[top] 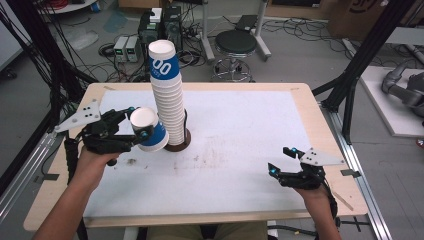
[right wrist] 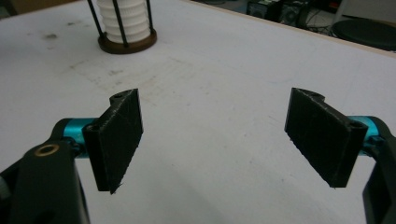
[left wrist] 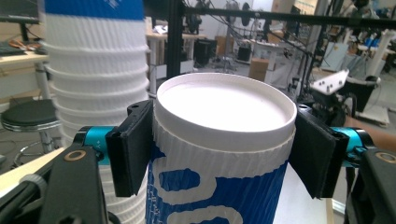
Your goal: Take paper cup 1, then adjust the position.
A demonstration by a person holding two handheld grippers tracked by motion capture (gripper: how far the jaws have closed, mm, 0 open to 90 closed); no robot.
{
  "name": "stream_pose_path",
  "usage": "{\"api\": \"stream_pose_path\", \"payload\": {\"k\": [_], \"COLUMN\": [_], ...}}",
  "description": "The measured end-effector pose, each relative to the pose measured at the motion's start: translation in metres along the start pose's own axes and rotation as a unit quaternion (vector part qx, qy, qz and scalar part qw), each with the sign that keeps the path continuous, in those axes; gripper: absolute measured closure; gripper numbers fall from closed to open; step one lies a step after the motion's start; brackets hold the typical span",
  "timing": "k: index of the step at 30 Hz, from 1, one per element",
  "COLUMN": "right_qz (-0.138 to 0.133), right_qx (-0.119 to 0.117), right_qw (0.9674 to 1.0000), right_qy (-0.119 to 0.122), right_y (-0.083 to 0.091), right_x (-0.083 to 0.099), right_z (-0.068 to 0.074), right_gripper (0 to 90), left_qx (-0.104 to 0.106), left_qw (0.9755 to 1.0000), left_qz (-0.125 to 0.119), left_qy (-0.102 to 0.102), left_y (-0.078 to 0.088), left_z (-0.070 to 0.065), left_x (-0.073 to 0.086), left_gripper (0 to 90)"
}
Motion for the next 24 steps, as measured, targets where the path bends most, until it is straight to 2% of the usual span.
{"api": "stream_pose_path", "payload": {"k": [4,10,15,24], "right_qz": [-0.004,-0.006,-0.012,-0.008], "right_qx": [-0.014,-0.032,-0.053,-0.105], "right_qw": [0.9999,0.9994,0.9982,0.9934], "right_qy": [0.002,0.013,0.025,0.046], "right_y": [-0.001,-0.007,-0.012,-0.025], "right_x": [-0.003,-0.007,-0.013,-0.021], "right_z": [0.005,0.013,0.022,0.039], "right_gripper": [19.5,19.5,19.5,19.5], "left_qx": [0.014,0.033,0.055,0.081], "left_qw": [0.9999,0.9994,0.9983,0.9962], "left_qz": [0.003,0.012,0.020,0.033], "left_qy": [0.005,0.003,0.004,0.006], "left_y": [-0.010,-0.022,-0.039,-0.064], "left_z": [-0.004,-0.013,-0.020,-0.026], "left_x": [0.008,0.015,0.023,0.037], "left_gripper": [29.0,29.0,29.0,29.0]}}
Point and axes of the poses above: each handheld gripper's, and its own axes: y roughly backward along the jaws, x roughly out of its underside, z roughly to its left, the point moved 4 cm from there along -y, roughly forward along the jaws, and after that the axes turned 7 degrees about y, right-handed, at the moved point
